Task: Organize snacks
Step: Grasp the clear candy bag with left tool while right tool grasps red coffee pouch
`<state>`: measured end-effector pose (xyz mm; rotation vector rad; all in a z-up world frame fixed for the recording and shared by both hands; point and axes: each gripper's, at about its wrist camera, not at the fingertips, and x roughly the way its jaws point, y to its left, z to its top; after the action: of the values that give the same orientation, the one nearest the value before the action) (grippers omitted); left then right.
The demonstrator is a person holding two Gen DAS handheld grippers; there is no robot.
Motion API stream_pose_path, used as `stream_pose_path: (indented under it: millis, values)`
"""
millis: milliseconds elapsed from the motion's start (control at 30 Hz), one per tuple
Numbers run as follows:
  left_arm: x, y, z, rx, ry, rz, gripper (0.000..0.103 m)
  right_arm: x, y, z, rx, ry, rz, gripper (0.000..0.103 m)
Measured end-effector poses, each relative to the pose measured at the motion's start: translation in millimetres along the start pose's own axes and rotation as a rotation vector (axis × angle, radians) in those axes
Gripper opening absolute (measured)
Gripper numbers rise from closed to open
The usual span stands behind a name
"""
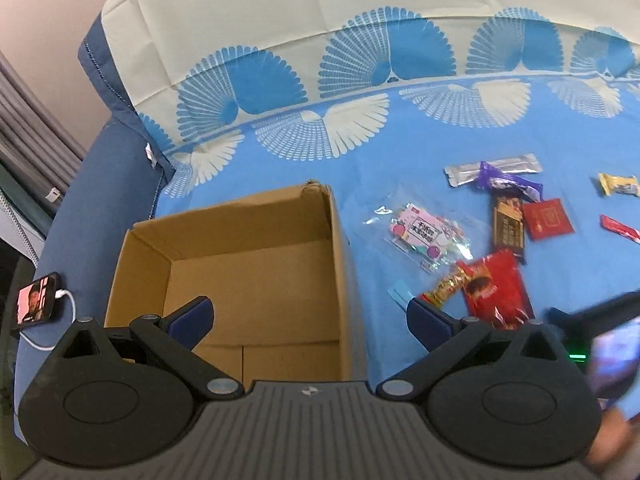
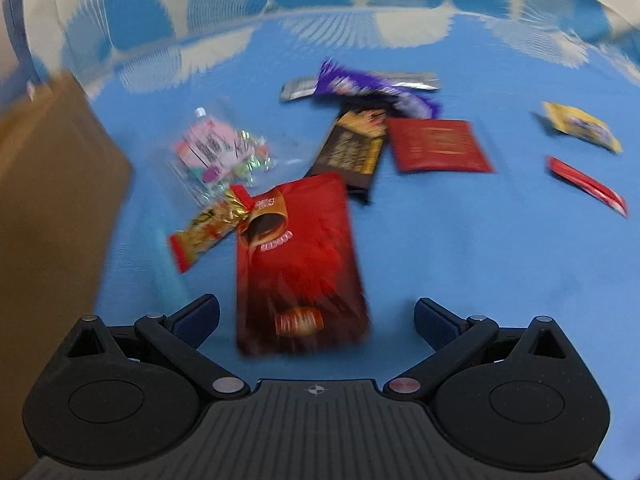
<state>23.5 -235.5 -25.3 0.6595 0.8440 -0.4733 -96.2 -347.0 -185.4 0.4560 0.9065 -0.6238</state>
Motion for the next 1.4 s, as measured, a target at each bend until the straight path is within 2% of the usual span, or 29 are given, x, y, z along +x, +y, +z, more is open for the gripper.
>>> stream_pose_path:
  millis: [33,67,133,167,200,267,333,367,467,567,667,733,800,867,967,1100,1200,1267,1333,1367,1400]
  values:
    - [4,-3,6,0.001,0.006,-0.012,0.103,10,9,1,-0.053,-0.03,-0.056,0.103]
    - [7,-6,10,0.001,0.009,-0.026,0.103,12,15,-1,-0.122,-0.091,-0.072,0.102]
    - [17,-16,19,0.002,0.016,-0.063,0.103,12,13,-4,-0.149,-0.125,-0.043,0.094]
    - [22,-22,24,-0.001,0.026,-0.086,0.103,7,6,-5,-0.114,-0.138,-0.019,0.074]
    - [30,-28,30,-0.008,0.036,-0.122,0.103,1,0,-7,-0.1,-0.161,-0.036,0.063]
    - [48,-41,41,-0.039,0.057,-0.188,0.103,-10,-22,-9,-0.047,-0.148,-0.061,0.063]
    - [75,-57,54,-0.072,0.083,-0.275,0.103,-18,-53,-11,0.085,-0.137,-0.081,0.063]
    - [90,-64,59,-0.082,0.109,-0.288,0.103,-22,-70,-12,0.153,-0.125,-0.114,0.064]
    - [142,-85,70,-0.153,0.213,-0.254,0.103,-30,-107,-18,0.282,-0.122,-0.118,0.066]
    - [190,-95,75,-0.214,0.342,-0.26,0.103,-32,-117,-23,0.3,-0.119,-0.107,0.07]
    - [226,-95,80,-0.317,0.412,-0.234,0.103,-28,-115,-23,0.286,-0.12,-0.1,0.076]
    - [242,-90,82,-0.405,0.411,-0.212,0.103,-23,-115,-21,0.285,-0.124,-0.095,0.081]
    - [261,-85,83,-0.493,0.442,-0.194,0.103,-22,-116,-19,0.289,-0.123,-0.07,0.092]
    - [262,-80,84,-0.567,0.424,-0.158,0.103,-18,-115,-18,0.278,-0.116,-0.052,0.1]
    - [260,-84,84,-0.558,0.42,-0.142,0.103,-15,-114,-18,0.276,-0.121,-0.042,0.103]
    - [248,-93,77,-0.542,0.346,-0.129,0.103,-13,-111,-17,0.275,-0.132,-0.068,0.103]
    - [239,-102,66,-0.522,0.295,-0.107,0.103,-10,-107,-16,0.241,-0.133,-0.096,0.103]
    - [237,-106,66,-0.484,0.293,-0.111,0.103,-6,-101,-18,0.19,-0.136,-0.13,0.102]
    - [232,-103,70,-0.443,0.316,-0.147,0.095,-4,-91,-20,0.118,-0.148,-0.191,0.084]
    - [227,-101,72,-0.43,0.311,-0.156,0.081,-8,-87,-21,0.103,-0.176,-0.194,0.056]
    - [219,-100,72,-0.414,0.297,-0.167,0.066,-12,-85,-19,0.089,-0.183,-0.17,0.052]
